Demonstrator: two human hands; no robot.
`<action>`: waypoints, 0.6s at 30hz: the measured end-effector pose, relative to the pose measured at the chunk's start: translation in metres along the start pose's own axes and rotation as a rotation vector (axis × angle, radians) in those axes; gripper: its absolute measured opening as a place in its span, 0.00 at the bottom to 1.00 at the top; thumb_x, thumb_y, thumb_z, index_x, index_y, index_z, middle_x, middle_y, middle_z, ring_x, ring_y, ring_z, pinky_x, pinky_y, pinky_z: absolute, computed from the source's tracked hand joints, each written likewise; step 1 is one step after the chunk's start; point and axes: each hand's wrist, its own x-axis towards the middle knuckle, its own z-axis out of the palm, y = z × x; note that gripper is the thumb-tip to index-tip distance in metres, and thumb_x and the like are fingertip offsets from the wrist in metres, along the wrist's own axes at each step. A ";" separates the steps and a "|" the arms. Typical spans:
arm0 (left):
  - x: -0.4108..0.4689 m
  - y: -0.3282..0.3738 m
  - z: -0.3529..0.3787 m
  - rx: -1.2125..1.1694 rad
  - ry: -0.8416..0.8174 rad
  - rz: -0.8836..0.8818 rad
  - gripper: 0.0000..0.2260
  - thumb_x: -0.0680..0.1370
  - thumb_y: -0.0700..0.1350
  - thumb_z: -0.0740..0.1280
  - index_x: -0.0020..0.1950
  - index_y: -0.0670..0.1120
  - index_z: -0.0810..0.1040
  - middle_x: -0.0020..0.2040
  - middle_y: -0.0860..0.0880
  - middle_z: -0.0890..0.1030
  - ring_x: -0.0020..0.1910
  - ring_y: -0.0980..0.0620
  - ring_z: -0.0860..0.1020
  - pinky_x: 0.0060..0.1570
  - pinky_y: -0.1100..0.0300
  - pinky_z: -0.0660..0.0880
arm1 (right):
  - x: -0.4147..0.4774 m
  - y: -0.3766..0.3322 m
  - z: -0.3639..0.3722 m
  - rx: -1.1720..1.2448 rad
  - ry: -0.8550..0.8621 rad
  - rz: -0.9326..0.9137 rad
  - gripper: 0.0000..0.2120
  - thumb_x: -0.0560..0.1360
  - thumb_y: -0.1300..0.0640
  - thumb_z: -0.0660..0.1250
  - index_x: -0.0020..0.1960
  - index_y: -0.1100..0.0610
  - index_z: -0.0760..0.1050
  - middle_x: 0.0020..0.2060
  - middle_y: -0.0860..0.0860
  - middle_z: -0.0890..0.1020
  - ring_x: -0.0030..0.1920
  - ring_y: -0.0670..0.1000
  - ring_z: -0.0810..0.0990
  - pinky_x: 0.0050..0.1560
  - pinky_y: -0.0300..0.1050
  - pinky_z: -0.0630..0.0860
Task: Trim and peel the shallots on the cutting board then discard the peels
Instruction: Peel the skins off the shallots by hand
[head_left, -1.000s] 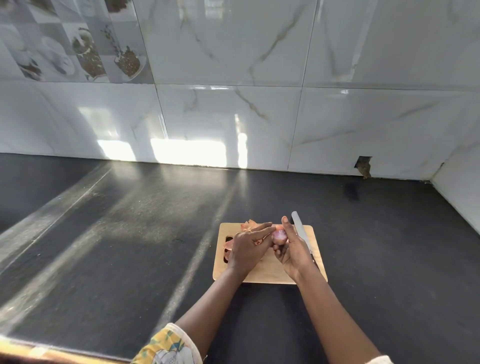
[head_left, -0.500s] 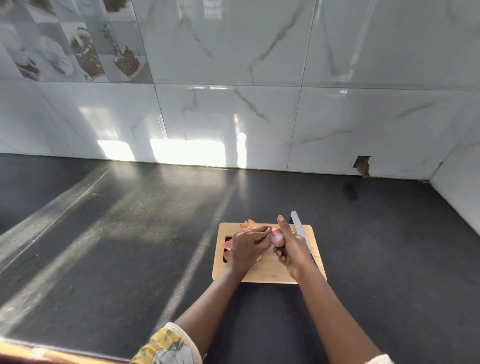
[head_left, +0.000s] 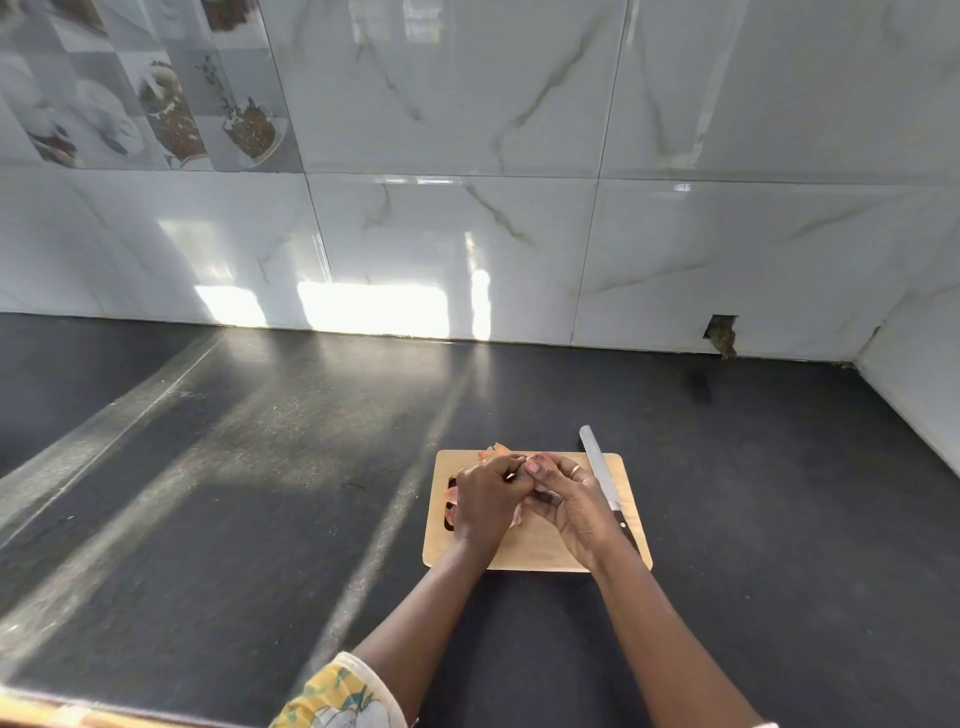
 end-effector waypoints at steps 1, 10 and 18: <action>0.000 -0.001 0.000 0.007 -0.005 -0.013 0.12 0.71 0.52 0.67 0.43 0.45 0.85 0.37 0.47 0.85 0.36 0.48 0.80 0.42 0.57 0.74 | 0.000 0.000 0.000 -0.002 -0.005 -0.003 0.07 0.75 0.65 0.66 0.52 0.65 0.75 0.32 0.52 0.81 0.33 0.48 0.82 0.36 0.42 0.81; 0.000 0.005 -0.001 0.060 0.007 -0.066 0.08 0.73 0.44 0.69 0.44 0.40 0.83 0.40 0.46 0.84 0.36 0.54 0.76 0.36 0.68 0.67 | -0.004 0.000 0.000 -0.039 0.037 -0.078 0.11 0.73 0.65 0.69 0.53 0.60 0.69 0.28 0.52 0.80 0.29 0.51 0.80 0.29 0.42 0.77; 0.002 -0.001 0.000 0.038 0.001 -0.060 0.08 0.71 0.46 0.72 0.44 0.42 0.83 0.38 0.47 0.84 0.38 0.50 0.81 0.41 0.62 0.74 | -0.004 0.001 -0.005 0.008 0.095 -0.036 0.11 0.74 0.61 0.69 0.54 0.65 0.75 0.33 0.58 0.80 0.27 0.49 0.78 0.29 0.39 0.76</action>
